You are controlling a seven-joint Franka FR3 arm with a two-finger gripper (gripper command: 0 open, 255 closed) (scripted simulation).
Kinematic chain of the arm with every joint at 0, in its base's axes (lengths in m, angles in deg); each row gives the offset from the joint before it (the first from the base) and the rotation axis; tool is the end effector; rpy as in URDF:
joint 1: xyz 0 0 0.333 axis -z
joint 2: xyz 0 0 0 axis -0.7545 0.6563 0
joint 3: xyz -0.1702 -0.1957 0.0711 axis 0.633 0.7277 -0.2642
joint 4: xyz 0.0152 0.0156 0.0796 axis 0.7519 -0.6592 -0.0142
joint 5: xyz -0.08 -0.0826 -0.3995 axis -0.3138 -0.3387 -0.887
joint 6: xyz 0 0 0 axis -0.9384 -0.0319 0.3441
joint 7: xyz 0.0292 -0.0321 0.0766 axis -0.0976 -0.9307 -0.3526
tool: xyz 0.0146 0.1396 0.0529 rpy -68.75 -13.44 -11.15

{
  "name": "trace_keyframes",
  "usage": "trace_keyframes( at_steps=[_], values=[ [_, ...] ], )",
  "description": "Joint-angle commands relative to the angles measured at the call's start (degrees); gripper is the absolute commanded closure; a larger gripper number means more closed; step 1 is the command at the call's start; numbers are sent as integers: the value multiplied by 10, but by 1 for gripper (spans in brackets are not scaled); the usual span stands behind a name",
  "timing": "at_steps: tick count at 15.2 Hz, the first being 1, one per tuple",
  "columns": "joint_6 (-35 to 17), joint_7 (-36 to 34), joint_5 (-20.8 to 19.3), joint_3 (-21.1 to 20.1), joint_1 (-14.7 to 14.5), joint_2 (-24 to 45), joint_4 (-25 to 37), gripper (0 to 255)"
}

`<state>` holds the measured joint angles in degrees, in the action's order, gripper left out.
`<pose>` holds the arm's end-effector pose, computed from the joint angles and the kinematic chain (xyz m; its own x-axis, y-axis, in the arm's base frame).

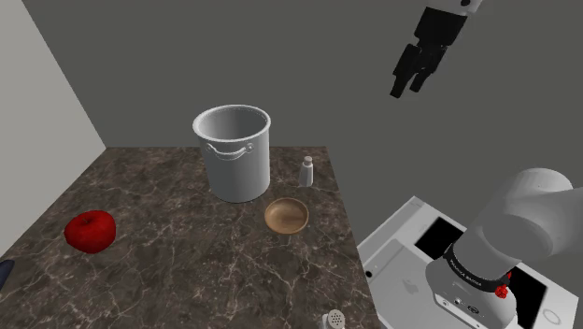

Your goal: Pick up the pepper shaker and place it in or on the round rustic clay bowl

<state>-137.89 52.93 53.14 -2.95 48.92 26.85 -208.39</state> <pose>0.3531 0.0333 0.5693 0.9940 0.0111 0.1086 0.0211 -0.9956 -0.0911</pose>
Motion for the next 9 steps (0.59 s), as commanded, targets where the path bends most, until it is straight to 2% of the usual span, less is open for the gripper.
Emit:
trace_keyframes(
  at_steps=[1,9],
  values=[
    [0,0,0,0,0,0,0,0],
    [-129,-48,20,-47,2,115,-32,0]
  ],
)
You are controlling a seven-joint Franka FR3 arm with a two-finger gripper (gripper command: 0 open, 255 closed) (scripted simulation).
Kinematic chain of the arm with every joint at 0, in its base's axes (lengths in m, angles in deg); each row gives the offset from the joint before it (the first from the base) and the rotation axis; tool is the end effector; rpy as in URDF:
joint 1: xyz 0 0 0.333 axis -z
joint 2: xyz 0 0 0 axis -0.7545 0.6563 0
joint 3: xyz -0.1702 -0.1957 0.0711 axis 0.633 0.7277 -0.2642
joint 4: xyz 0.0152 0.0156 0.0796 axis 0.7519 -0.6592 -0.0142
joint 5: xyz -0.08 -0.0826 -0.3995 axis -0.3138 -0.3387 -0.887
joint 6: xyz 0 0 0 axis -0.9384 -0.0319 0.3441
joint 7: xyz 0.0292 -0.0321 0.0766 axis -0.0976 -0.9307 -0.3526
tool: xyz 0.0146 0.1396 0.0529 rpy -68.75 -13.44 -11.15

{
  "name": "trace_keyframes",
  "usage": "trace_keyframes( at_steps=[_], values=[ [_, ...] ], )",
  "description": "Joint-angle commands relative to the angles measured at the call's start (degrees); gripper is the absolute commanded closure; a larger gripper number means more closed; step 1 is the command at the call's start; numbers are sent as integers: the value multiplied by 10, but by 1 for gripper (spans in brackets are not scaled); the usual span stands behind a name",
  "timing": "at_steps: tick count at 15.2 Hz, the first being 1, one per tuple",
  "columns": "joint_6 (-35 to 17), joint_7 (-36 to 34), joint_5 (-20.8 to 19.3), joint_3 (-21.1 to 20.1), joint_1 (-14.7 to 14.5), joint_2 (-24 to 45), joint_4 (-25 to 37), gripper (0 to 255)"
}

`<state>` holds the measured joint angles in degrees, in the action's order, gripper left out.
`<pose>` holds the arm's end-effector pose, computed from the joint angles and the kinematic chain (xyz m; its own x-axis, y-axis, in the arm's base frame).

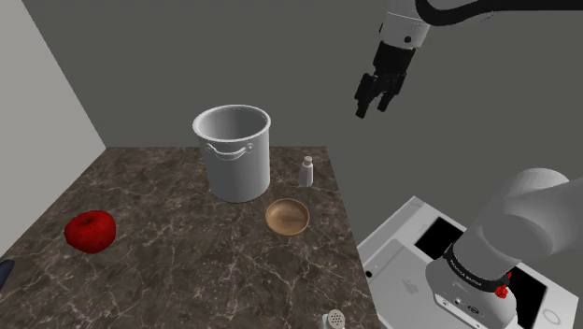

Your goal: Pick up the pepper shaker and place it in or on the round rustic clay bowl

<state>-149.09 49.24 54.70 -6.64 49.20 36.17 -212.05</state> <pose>0.4076 0.0600 0.4929 0.9971 -0.0292 0.0698 -0.0231 -0.9959 -0.0869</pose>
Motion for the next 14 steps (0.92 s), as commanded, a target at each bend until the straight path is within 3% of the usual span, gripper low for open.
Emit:
trace_keyframes(
  at_steps=[1,14],
  values=[
    [-32,-18,5,-16,-1,39,4,0],
    [-205,-109,-12,-77,6,302,61,0]
  ],
)
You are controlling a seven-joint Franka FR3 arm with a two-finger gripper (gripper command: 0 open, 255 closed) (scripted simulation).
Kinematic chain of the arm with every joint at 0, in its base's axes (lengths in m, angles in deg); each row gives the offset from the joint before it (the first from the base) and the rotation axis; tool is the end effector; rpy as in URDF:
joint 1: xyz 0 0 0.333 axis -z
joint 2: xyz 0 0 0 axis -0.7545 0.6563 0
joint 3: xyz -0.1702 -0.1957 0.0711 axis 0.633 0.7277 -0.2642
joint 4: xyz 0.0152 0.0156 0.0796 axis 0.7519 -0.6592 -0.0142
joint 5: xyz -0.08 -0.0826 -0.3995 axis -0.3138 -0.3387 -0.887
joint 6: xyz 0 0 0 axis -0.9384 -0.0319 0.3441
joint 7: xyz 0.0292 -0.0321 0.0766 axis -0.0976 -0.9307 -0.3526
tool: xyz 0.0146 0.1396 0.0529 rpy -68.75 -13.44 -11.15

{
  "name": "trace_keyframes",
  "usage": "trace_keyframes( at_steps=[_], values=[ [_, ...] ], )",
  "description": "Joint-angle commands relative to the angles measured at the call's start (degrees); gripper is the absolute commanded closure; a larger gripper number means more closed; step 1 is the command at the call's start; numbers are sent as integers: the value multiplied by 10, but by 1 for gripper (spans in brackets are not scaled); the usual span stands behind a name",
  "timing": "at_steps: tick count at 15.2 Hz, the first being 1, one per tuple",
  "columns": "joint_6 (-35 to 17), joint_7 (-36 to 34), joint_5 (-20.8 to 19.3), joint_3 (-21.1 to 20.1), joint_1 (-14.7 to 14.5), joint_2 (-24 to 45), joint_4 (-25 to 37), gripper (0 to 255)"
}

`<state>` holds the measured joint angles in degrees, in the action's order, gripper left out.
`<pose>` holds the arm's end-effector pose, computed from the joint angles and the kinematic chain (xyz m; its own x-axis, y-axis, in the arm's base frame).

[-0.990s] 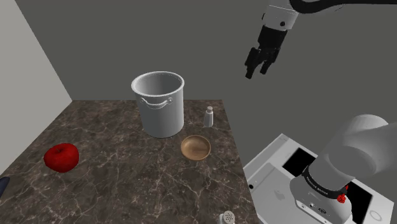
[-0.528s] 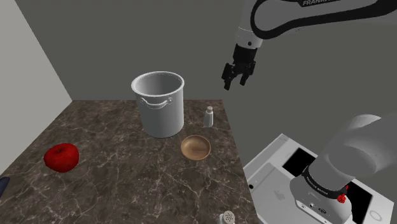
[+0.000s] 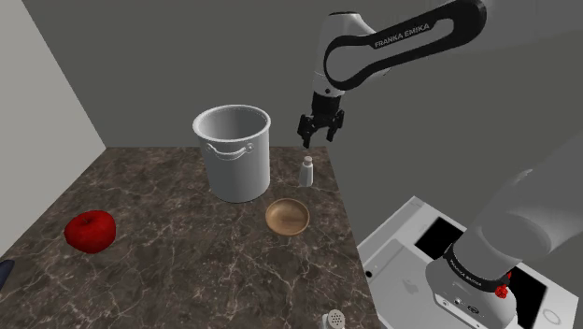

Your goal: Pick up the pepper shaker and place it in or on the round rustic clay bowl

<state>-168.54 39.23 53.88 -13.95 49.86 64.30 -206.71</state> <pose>0.5080 0.1200 0.3403 0.9937 -0.1117 -0.0034 -0.1116 -0.9909 -0.0749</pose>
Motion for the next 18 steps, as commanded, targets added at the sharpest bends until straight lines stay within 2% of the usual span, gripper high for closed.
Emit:
trace_keyframes(
  at_steps=[1,3,11,18],
  values=[
    [-21,-17,-8,-7,0,43,17,0],
    [-37,-32,-17,-11,-1,83,35,0],
    [-95,-36,-22,-13,-4,113,7,0],
    [-95,-36,-22,-13,-4,113,7,0]
  ],
)
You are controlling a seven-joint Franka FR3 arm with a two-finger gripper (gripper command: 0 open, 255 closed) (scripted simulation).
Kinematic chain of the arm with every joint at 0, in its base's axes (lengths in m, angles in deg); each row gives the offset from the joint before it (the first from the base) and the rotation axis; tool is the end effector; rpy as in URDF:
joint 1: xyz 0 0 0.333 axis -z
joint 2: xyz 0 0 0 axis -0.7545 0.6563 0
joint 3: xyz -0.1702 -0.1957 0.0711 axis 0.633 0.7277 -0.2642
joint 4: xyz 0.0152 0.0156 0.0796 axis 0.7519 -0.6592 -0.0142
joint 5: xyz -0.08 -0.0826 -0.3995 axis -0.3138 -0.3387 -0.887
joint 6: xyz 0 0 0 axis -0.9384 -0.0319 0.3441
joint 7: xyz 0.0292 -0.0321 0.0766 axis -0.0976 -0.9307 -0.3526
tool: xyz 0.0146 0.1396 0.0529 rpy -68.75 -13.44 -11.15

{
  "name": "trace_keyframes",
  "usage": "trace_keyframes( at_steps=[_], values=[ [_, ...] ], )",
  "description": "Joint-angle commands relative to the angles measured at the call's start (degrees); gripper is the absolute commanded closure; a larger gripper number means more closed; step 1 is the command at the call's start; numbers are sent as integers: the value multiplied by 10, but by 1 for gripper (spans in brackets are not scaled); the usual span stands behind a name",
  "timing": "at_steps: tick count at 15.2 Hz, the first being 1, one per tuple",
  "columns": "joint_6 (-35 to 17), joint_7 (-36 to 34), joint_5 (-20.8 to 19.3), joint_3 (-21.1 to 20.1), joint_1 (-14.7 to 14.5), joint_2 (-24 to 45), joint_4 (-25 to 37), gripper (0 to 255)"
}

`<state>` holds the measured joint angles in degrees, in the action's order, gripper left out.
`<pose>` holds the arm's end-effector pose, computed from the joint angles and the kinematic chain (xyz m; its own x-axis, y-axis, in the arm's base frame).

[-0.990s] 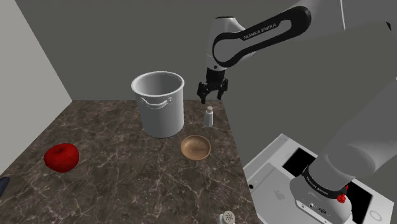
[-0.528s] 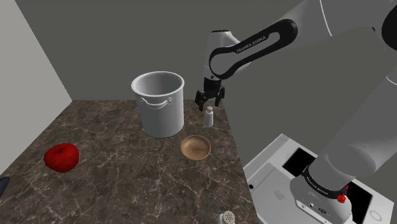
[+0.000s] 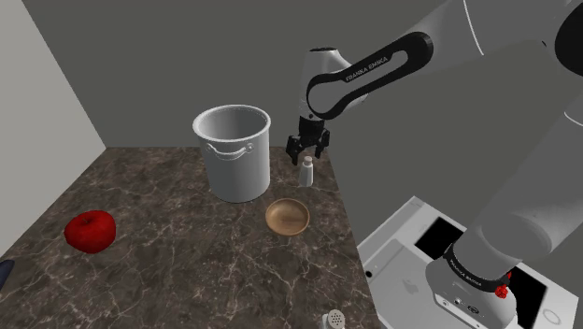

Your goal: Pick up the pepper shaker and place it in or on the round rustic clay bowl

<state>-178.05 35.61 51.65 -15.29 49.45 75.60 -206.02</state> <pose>0.5262 0.1370 0.2584 0.9907 -0.1343 -0.0231 -0.1356 -0.9882 -0.0711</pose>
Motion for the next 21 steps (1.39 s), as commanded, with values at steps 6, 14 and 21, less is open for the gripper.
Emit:
trace_keyframes(
  at_steps=[6,14,21],
  values=[
    [0,0,0,0,0,0,0,255],
    [30,1,3,1,1,-17,14,255],
    [84,1,7,2,2,-41,44,255]
  ],
)
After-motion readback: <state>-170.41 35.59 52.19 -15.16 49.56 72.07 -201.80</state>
